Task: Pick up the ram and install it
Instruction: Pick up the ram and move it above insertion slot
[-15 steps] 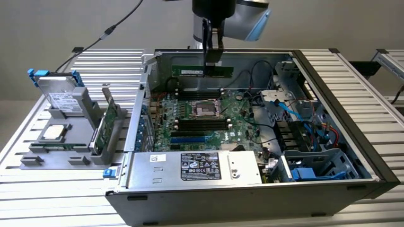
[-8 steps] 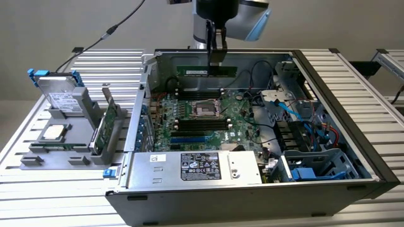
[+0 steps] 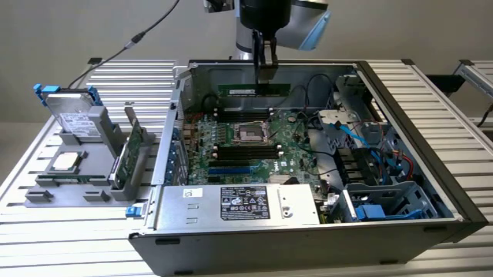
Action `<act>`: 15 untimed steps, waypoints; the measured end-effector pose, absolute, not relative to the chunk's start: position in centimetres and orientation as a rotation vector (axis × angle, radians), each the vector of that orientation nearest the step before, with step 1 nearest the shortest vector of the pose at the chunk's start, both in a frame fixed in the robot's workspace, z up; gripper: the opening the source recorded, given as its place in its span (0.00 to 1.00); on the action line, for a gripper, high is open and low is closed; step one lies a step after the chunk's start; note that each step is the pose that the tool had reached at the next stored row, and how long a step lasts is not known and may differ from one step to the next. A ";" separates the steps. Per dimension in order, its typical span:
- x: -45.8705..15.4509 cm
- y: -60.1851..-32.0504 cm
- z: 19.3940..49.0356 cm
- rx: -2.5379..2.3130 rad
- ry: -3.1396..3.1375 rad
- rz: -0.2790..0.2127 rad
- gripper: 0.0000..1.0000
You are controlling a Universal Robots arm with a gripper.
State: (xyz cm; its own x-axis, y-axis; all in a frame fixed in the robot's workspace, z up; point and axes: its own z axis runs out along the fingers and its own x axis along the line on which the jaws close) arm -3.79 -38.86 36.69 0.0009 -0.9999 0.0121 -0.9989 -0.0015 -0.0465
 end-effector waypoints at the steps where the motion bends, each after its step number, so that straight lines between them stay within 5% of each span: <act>1: -3.8 -38.8 36.6 -2.205 2.202 -0.065 0.13; 15: -4.0 -38.5 34.3 -2.216 2.210 -0.085 0.13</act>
State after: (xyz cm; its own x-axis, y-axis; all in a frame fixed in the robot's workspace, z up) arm -3.95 -38.52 34.31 0.0021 -0.9995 0.0304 -0.9989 -0.0035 -0.0463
